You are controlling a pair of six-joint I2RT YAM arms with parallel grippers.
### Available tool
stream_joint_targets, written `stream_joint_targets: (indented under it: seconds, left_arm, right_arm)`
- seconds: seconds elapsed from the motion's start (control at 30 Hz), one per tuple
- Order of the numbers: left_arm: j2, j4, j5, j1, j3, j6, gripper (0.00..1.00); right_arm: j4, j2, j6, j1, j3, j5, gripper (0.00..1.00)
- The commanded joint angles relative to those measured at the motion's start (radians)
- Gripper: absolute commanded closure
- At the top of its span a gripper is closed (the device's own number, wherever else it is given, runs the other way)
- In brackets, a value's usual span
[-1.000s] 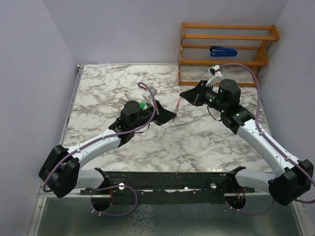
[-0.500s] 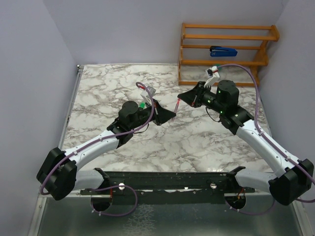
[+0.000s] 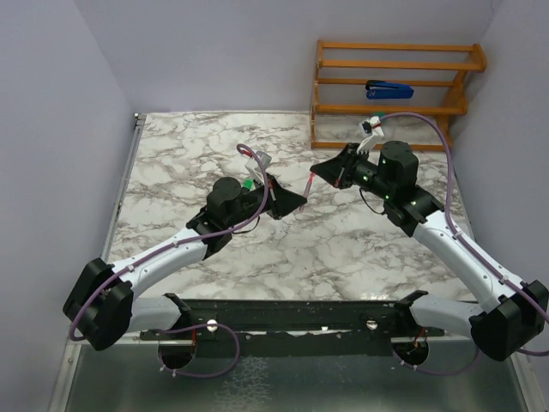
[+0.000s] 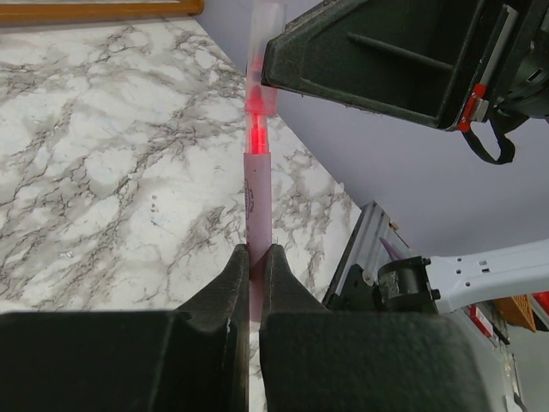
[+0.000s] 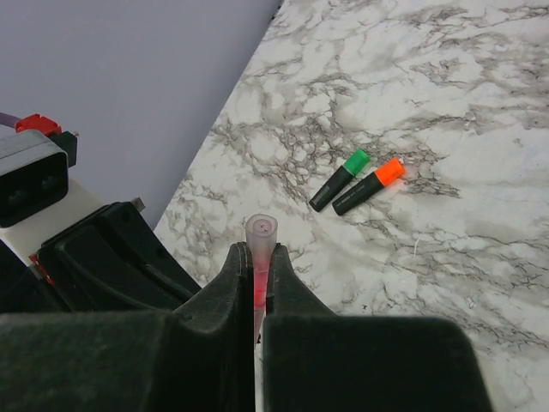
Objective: Insert the pens into the pen caps
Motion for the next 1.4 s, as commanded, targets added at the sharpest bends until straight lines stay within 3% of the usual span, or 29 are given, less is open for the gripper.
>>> stream_joint_targets:
  seconds: [0.0,1.37]
  left_arm:
    - [-0.007,0.030,-0.065,-0.001,0.024,0.017,1.00]
    - [0.046,-0.018,-0.109,0.082,0.194,0.134,1.00]
  right_arm:
    - [-0.029,-0.028,-0.001,0.015,-0.026,-0.015,0.99]
    - [-0.020,-0.022,0.009,0.094,-0.127,-0.046,0.99]
